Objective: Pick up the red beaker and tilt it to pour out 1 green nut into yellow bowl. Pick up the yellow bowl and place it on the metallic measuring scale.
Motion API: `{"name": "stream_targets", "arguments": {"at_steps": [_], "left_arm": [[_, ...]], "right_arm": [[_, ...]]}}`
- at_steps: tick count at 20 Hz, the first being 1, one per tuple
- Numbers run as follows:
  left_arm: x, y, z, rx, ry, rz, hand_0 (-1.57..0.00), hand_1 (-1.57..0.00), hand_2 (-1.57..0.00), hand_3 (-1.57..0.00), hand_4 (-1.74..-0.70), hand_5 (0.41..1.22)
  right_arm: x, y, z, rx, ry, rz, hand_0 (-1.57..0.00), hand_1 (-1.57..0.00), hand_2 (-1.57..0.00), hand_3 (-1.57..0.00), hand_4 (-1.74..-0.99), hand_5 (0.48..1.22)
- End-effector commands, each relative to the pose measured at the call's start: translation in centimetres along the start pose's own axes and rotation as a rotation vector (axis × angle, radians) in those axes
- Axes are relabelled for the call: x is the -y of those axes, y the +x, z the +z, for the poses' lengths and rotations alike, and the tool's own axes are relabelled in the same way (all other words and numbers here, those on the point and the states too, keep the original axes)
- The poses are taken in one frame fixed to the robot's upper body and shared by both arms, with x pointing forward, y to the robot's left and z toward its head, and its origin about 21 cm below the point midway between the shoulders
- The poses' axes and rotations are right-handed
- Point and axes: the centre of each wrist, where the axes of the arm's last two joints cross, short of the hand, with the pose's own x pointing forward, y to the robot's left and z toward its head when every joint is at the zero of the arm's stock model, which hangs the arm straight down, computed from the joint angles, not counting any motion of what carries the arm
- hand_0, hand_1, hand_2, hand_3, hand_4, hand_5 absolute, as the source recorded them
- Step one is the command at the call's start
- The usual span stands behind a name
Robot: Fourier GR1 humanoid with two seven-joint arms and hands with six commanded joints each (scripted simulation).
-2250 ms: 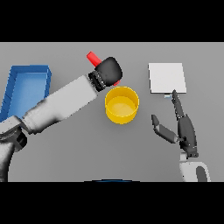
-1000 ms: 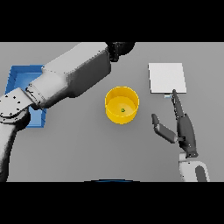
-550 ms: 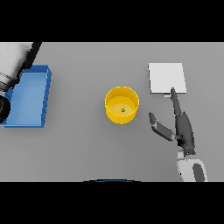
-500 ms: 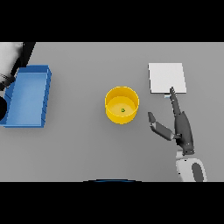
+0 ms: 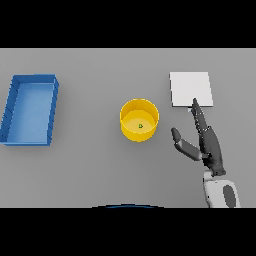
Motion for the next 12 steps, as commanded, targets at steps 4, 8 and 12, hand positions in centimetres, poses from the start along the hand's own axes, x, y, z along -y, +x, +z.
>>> {"name": "stream_targets", "arguments": {"at_steps": [4,8,12], "left_arm": [[1.6,-3.9,0.2,-0.129,0.0,0.166,-1.57,-1.57,-1.57,-1.49,-1.74,1.221],[4.6,-7.8,1.8,-0.222,-0.027,0.288,-1.57,-1.57,-1.57,-1.37,-1.74,1.221],[6.9,-9.9,4.7,-0.291,-0.024,0.36,-1.57,-1.57,-1.57,-1.38,-1.74,1.221]], "right_arm": [[0.0,-0.2,0.2,0.01,0.011,0.021,0.0,0.0,0.0,0.0,-1.181,0.687],[0.4,-0.2,0.1,-0.005,0.005,0.053,0.0,0.0,0.0,0.0,-1.194,0.703],[0.1,-0.5,0.2,-0.013,0.013,0.052,0.0,0.0,0.0,0.0,-1.205,0.704]]}}
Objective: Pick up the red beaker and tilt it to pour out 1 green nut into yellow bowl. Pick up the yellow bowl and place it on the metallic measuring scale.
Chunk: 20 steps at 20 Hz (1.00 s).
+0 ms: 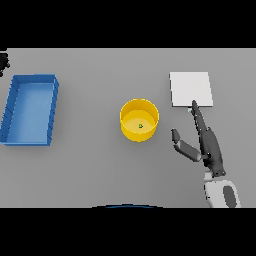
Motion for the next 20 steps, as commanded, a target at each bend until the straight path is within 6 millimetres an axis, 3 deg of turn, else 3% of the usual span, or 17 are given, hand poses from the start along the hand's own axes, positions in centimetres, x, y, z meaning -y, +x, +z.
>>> {"name": "stream_targets", "arguments": {"at_steps": [1,5,9,10,12,13,15,17,20], "left_arm": [[0.4,-0.7,0.5,-0.004,-0.004,0.015,-1.57,-1.57,-1.57,-1.39,-1.74,1.221],[1.5,-3.5,2.7,-0.072,-0.025,0.032,-1.57,-1.57,-1.57,-1.38,-1.74,1.221],[2.4,-5.3,4.0,-0.119,-0.109,0.031,-1.57,-1.57,-1.57,-1.37,-1.73,0.955],[2.2,-5.3,4.4,-0.113,-0.143,0.009,-1.57,-1.57,-1.57,-1.41,-1.66,0.888],[1.7,-5.2,5.2,-0.05,-0.216,-0.038,-1.57,-1.54,-1.49,-1.24,-1.31,0.774],[1.3,-5.2,5.5,-0.008,-0.251,-0.065,-1.5,-1.38,-1.31,-1.1,-1.15,0.74],[0.6,-5.4,5.7,0.016,-0.335,-0.073,-1.0,-0.88,-0.84,-0.71,-0.93,0.697],[0.4,-5.9,5.7,0.007,-0.378,-0.092,-0.64,-0.56,-0.54,-0.45,-0.82,0.667],[0.5,-5.8,5.5,0.016,-0.367,-0.184,-0.33,-0.29,-0.27,-0.23,-0.75,0.647]], "right_arm": [[0.3,0.0,0.0,0.0,-0.005,0.005,0.0,0.0,0.0,0.0,-1.202,0.699],[0.0,-0.1,-0.4,-0.001,-0.008,-0.004,0.0,0.0,0.0,0.0,-1.186,0.687],[-0.2,0.1,-0.1,0.005,0.005,-0.019,0.0,0.0,0.0,0.0,-1.168,0.679],[-0.2,0.2,-0.5,-0.002,0.002,-0.013,0.0,0.0,0.0,0.0,-1.165,0.678],[-0.3,0.1,-0.2,-0.009,-0.003,0.003,0.0,0.0,0.0,0.0,-1.163,0.671],[-0.4,0.0,-0.5,-0.015,-0.004,0.002,0.0,0.0,0.0,0.0,-1.159,0.669],[-0.4,-0.1,-0.3,-0.01,0.0,0.001,0.0,0.0,0.0,0.0,-1.162,0.671],[-0.5,0.0,-0.1,0.006,0.001,-0.003,0.0,0.0,0.0,0.0,-1.151,0.677],[-0.5,0.1,-0.2,0.01,0.006,-0.004,0.0,0.0,0.0,0.0,-1.148,0.688]]}}
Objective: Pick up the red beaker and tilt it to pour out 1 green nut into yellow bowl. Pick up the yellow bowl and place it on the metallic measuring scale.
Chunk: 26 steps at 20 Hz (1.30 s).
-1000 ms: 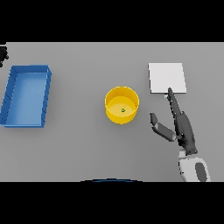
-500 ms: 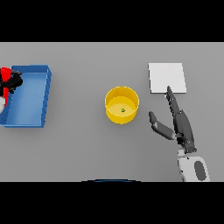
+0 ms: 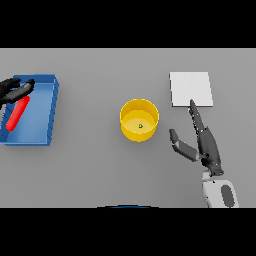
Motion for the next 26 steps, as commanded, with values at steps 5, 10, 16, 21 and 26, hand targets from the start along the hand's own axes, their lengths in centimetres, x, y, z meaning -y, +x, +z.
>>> {"name": "stream_targets", "arguments": {"at_steps": [5,10,16,21,26], "left_arm": [[0.8,0.0,-0.9,0.014,0.056,-0.01,-0.11,-0.09,-0.09,-0.08,-0.71,0.647],[0.6,0.1,-0.8,0.096,0.104,0.036,-0.03,-0.03,-0.03,-0.02,-0.71,0.679],[0.8,0.0,-0.6,0.13,0.102,0.06,-0.01,-0.01,-0.01,-0.01,-0.72,0.667],[0.9,0.3,-0.3,0.13,0.089,0.051,0.0,0.0,0.0,0.0,-0.71,0.672],[0.9,0.3,-0.4,0.125,0.076,0.074,0.0,0.0,0.0,0.0,-0.72,0.684]], "right_arm": [[0.4,0.4,0.2,-0.01,0.003,0.011,0.0,0.0,0.0,0.0,-1.176,0.688],[0.5,0.9,-0.7,-0.002,0.076,0.119,0.0,0.0,0.0,0.0,-1.132,0.703],[0.9,3.1,-4.1,0.072,0.422,0.542,0.0,0.0,0.0,0.0,-1.216,0.704],[-0.6,4.7,-7.3,0.229,0.689,0.873,0.0,0.0,0.0,0.0,-1.228,0.703],[-2.2,5.0,-10.0,0.278,0.891,1.034,0.0,0.0,0.0,0.0,-1.212,0.705]]}}
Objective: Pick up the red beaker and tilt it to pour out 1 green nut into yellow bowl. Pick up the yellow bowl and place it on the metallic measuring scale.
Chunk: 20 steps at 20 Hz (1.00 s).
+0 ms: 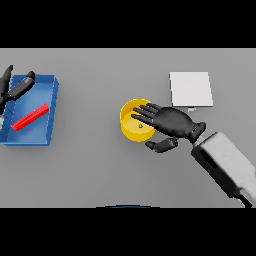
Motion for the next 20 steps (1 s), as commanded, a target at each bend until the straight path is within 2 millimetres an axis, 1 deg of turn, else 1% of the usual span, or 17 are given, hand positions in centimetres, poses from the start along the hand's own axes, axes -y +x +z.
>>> {"name": "stream_targets", "arguments": {"at_steps": [1,2,3,4,6,7,10,12,13,15,16,18,19,20], "left_arm": [[-0.1,-0.2,0.1,0.003,0.004,0.002,0.0,0.0,0.0,0.0,-0.72,0.687],[-0.2,-0.1,0.2,-0.004,-0.001,0.006,0.0,0.0,0.0,0.0,-0.72,0.688],[-0.1,-0.5,0.2,0.005,0.001,0.003,0.0,0.0,0.0,0.0,-0.72,0.687],[0.0,-0.3,0.1,0.0,-0.003,0.006,0.0,0.0,0.0,0.0,-0.72,0.688],[-0.1,-0.5,0.1,0.004,-0.003,0.013,0.0,0.0,0.0,0.0,-0.72,0.686],[-0.3,-0.5,0.0,0.002,0.001,0.01,0.0,0.0,0.0,0.0,-0.72,0.688],[0.2,-0.4,0.0,0.0,-0.005,0.009,0.0,0.0,0.0,0.0,-0.72,0.688],[-0.2,-0.8,0.1,0.01,-0.001,0.017,0.0,0.0,0.0,0.0,-0.72,0.682],[-0.4,-0.8,0.0,0.007,-0.001,0.016,0.0,0.0,0.0,0.0,-0.72,0.684],[-0.7,-0.4,0.1,0.015,-0.002,0.015,0.0,0.0,0.0,0.0,-0.72,0.688],[-0.6,-0.6,0.1,0.017,-0.005,0.024,0.0,0.0,0.0,0.0,-0.72,0.688],[-0.8,-0.7,0.4,0.019,-0.001,0.029,0.0,0.0,0.0,0.0,-0.72,0.685],[-1.1,-0.4,0.5,0.013,-0.001,0.027,0.0,0.0,0.0,0.0,-0.71,0.686],[-0.8,-0.6,0.5,0.013,-0.003,0.022,0.0,0.0,0.0,0.0,-0.71,0.689]], "right_arm": [[0.1,0.0,-0.3,0.017,0.031,0.016,0.0,0.0,0.0,0.0,-1.215,0.704],[0.5,0.0,-0.9,0.008,0.069,0.038,0.0,0.0,0.0,0.0,-1.219,0.705],[0.4,0.2,-1.2,0.01,0.109,0.049,0.0,0.0,0.0,0.0,-1.223,0.705],[0.5,0.3,-2.0,0.004,0.13,0.073,0.0,0.0,0.0,0.0,-1.223,0.704],[0.0,0.2,-2.9,-0.004,0.178,0.11,0.0,0.0,0.0,0.0,-1.226,0.702],[-0.1,0.1,-3.1,-0.001,0.2,0.12,0.0,0.0,0.0,0.0,-1.231,0.703],[-0.1,0.0,-4.1,-0.004,0.25,0.149,0.0,0.0,0.0,0.0,-1.259,0.714],[0.2,0.1,-5.0,-0.02,0.285,0.17,0.0,0.0,0.0,0.0,-1.27,0.727],[0.1,-0.1,-4.9,-0.013,0.3,0.173,0.0,0.0,0.0,0.0,-1.275,0.735],[0.1,0.2,-5.4,-0.026,0.319,0.169,0.0,0.0,0.0,0.0,-1.29,0.746],[0.1,0.4,-5.7,-0.021,0.319,0.159,0.0,0.0,0.0,0.0,-1.297,0.753],[-0.2,0.4,-5.6,-0.038,0.327,0.121,0.0,0.0,0.0,-0.02,-1.319,0.787],[-0.2,0.4,-5.7,-0.054,0.325,0.121,0.0,-0.02,-0.02,-0.04,-1.336,0.81],[-0.1,0.2,-6.0,-0.05,0.332,0.117,-0.11,-0.1,-0.09,-0.1,-1.36,0.842]]}}
